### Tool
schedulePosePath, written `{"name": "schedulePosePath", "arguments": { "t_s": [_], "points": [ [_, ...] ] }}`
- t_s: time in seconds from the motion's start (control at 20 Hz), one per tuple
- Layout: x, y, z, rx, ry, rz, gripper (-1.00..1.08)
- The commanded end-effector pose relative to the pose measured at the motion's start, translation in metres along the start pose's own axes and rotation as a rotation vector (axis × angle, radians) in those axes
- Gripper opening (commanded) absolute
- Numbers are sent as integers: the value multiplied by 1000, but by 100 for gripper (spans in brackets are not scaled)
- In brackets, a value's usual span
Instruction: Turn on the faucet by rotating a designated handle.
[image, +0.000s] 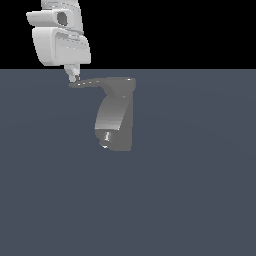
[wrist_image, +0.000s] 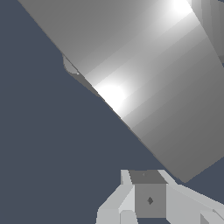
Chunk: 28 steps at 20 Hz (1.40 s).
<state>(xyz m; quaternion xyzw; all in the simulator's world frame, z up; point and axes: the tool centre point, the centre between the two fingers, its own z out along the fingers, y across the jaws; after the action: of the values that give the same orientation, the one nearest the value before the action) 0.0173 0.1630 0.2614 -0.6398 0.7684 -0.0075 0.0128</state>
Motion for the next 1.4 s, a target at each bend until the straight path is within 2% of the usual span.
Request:
{"name": "schedulePosePath", "arguments": {
  "t_s": [0.0, 1.35],
  "points": [
    [8, 6, 2, -5, 4, 5, -100],
    [58, 73, 8, -23, 9, 31, -100]
  ]
}}
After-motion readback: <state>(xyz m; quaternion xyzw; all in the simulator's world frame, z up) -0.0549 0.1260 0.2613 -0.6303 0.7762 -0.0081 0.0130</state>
